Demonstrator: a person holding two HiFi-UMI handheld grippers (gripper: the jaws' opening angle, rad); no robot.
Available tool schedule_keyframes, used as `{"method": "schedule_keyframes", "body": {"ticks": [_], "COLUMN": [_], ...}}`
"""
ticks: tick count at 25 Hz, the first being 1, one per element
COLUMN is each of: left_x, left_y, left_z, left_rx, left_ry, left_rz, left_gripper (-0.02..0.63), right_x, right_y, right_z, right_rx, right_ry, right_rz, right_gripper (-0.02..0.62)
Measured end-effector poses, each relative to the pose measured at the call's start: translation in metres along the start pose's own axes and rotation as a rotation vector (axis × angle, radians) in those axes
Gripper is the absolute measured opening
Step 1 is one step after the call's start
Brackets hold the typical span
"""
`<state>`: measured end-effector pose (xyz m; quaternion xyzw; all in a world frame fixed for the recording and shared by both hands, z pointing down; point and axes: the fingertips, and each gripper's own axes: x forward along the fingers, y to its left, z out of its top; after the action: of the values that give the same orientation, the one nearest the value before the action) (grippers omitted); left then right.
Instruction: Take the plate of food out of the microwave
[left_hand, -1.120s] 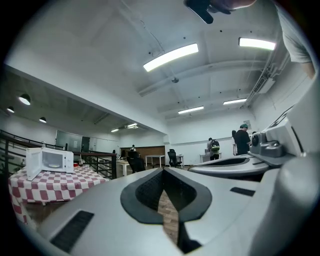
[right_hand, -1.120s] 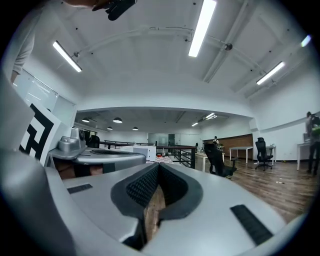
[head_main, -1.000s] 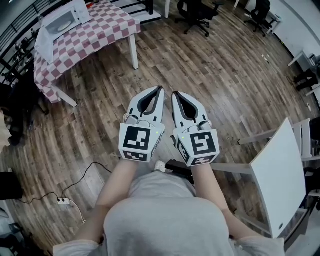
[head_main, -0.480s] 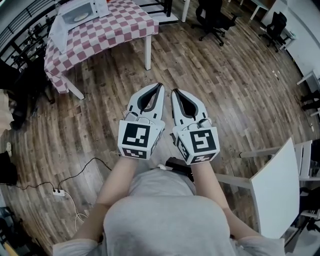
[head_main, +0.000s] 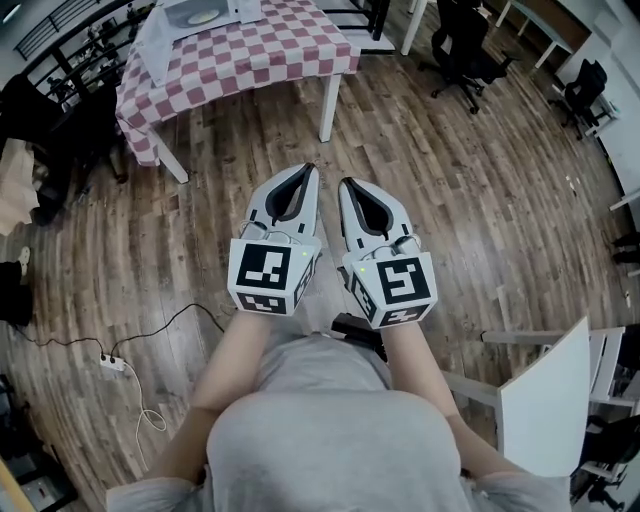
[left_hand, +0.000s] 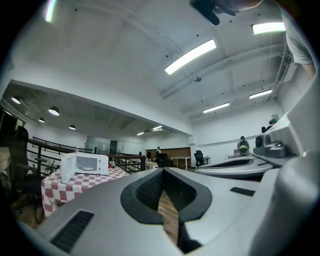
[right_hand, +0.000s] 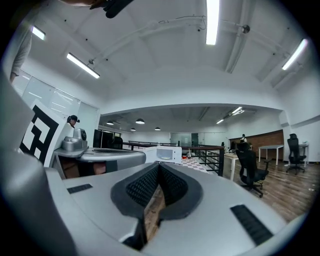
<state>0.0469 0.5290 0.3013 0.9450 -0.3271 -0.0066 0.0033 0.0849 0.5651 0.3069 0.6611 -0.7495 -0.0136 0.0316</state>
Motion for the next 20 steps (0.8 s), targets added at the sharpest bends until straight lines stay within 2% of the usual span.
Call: {"method": "schedule_keyframes", "body": {"ticks": [8,20], "left_x": [-0.014,-0.021], "left_y": [0.064,0.138], "left_z": [-0.005,-0.009], "left_rx": [-0.029,-0.057], "left_ry": [0.011,0.019], "left_rz": [0.122,0.224], "left_gripper": [0.003,0.003], "right_x": [0.039,0.105], "right_y": [0.032,0.083], "right_z": [-0.001,-0.002], "right_rx": [-0.004,-0.008], "right_ry": [0.009,0.027], "right_rz": [0.095,0.228], "right_gripper": [0.025,0.025]}}
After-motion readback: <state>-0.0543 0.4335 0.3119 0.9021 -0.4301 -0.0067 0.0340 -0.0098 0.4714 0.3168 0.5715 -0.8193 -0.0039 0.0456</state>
